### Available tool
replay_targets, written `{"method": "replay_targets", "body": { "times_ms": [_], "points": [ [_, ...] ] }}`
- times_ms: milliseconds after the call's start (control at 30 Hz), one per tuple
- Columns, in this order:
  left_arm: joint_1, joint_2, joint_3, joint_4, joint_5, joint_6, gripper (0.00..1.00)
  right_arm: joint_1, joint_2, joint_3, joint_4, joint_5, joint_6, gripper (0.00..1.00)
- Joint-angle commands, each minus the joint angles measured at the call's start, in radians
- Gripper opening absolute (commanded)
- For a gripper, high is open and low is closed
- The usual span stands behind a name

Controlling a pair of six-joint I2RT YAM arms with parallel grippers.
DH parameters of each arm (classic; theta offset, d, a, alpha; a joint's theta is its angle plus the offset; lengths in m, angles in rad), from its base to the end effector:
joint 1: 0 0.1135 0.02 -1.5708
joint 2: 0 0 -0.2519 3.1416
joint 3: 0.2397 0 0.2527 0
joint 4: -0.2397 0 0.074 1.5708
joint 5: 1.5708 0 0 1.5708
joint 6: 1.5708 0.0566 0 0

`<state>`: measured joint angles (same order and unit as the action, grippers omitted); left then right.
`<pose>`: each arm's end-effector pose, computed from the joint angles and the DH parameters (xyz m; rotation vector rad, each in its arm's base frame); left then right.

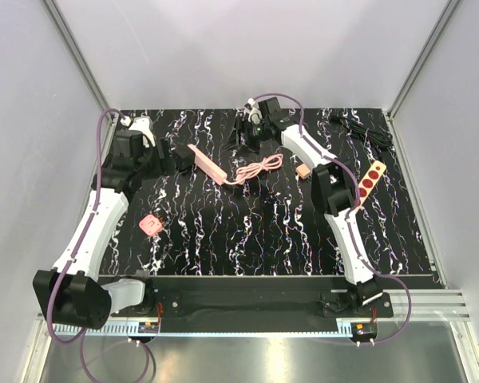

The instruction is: Insert the plug

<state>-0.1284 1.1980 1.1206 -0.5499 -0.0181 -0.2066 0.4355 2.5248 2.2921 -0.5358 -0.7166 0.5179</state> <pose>0.2812 -0.0353 0.3123 -0.0963 2.2009 -0.1677 0.4939 0.2708 0.1799 -0.2868 2.4544 1.2870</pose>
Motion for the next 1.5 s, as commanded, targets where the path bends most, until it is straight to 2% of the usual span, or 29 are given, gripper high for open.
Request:
{"method": "replay_targets", "body": {
  "times_ms": [0,33,67,133,200,233,267,333,367,400,433,467,533,567,667,700,800,833,867,1000,1233,1333,1367,1400,1467],
  "points": [
    [0.012,-0.04,-0.005,0.051,0.032,-0.101,0.87,0.019,-0.126,-0.025,-0.105,0.117,-0.111,0.76],
    [0.016,-0.037,-0.002,0.051,0.03,-0.14,0.88,0.02,-0.156,-0.032,-0.116,0.132,-0.119,0.76],
    [0.035,-0.031,0.007,0.048,0.049,-0.18,0.98,0.019,-0.175,-0.051,-0.145,0.164,-0.124,0.76],
    [0.058,0.003,0.022,0.044,0.179,-0.186,0.99,0.017,-0.21,-0.051,-0.203,0.224,-0.133,0.75],
    [0.085,0.028,0.034,0.03,0.289,-0.186,0.99,0.019,-0.245,-0.066,-0.305,0.36,-0.116,0.77],
    [0.087,0.038,0.028,0.034,0.312,-0.189,0.99,0.016,-0.306,-0.097,-0.322,0.411,-0.11,0.78],
    [0.079,0.038,0.009,0.057,0.335,-0.191,0.99,0.014,-0.346,-0.197,-0.326,0.51,-0.101,0.8],
    [0.023,0.04,0.005,0.061,0.33,-0.153,0.99,-0.004,-0.479,-0.323,-0.325,0.615,-0.055,0.83],
    [-0.075,0.044,0.01,0.03,0.302,-0.083,0.99,-0.014,-0.527,-0.452,-0.32,0.713,-0.033,0.85],
    [-0.123,0.049,0.03,0.009,0.209,-0.061,0.99,-0.029,-0.572,-0.515,-0.319,0.786,0.019,0.87],
    [-0.164,0.054,0.031,-0.002,0.183,-0.048,0.99,-0.059,-0.649,-0.628,-0.317,0.881,0.043,0.88],
    [-0.219,0.052,0.021,-0.002,0.185,-0.034,0.99,-0.079,-0.682,-0.681,-0.317,0.916,0.062,0.88],
    [-0.258,0.049,0.012,-0.002,0.263,-0.021,0.99,-0.122,-0.768,-0.768,-0.32,0.968,0.096,0.89],
    [-0.304,0.046,0.002,-0.008,0.274,-0.001,0.99,-0.185,-0.793,-0.842,-0.323,0.991,0.112,0.89],
    [-0.402,0.023,-0.011,-0.039,0.233,0.042,0.99,-0.289,-0.863,-0.954,-0.316,1.026,0.134,0.9],
    [-0.419,0.015,-0.012,-0.047,0.206,0.049,0.99,-0.347,-0.873,-0.973,-0.313,1.039,0.136,0.9],
    [-0.442,-0.04,-0.028,-0.056,0.172,0.064,0.99,-0.42,-0.865,-1.013,-0.309,1.069,0.119,0.89],
    [-0.442,-0.052,-0.034,-0.056,0.135,0.064,0.99,-0.429,-0.848,-1.023,-0.306,1.071,0.113,0.89],
    [-0.444,-0.064,-0.047,-0.055,0.041,0.055,0.99,-0.429,-0.836,-1.027,-0.296,1.071,0.102,0.89],
    [-0.456,-0.103,-0.054,-0.061,-0.071,0.062,0.99,-0.48,-0.773,-1.027,-0.26,1.066,0.074,0.87],
    [-0.478,-0.124,-0.061,-0.061,-0.108,0.07,0.99,-0.497,-0.672,-1.034,-0.193,1.022,0.086,0.83],
    [-0.478,-0.118,-0.062,-0.059,-0.114,0.085,0.99,-0.495,-0.667,-1.088,-0.141,0.979,0.09,0.73],
    [-0.478,-0.124,-0.065,-0.061,-0.129,0.085,0.99,-0.495,-0.669,-1.102,-0.132,0.959,0.088,0.6],
    [-0.478,-0.129,-0.067,-0.061,-0.138,0.085,0.99,-0.495,-0.679,-1.112,-0.124,0.939,0.093,0.53],
    [-0.479,-0.133,-0.068,-0.059,-0.154,0.084,0.99,-0.486,-0.702,-1.157,-0.112,0.878,0.117,0.45]
  ]
}}
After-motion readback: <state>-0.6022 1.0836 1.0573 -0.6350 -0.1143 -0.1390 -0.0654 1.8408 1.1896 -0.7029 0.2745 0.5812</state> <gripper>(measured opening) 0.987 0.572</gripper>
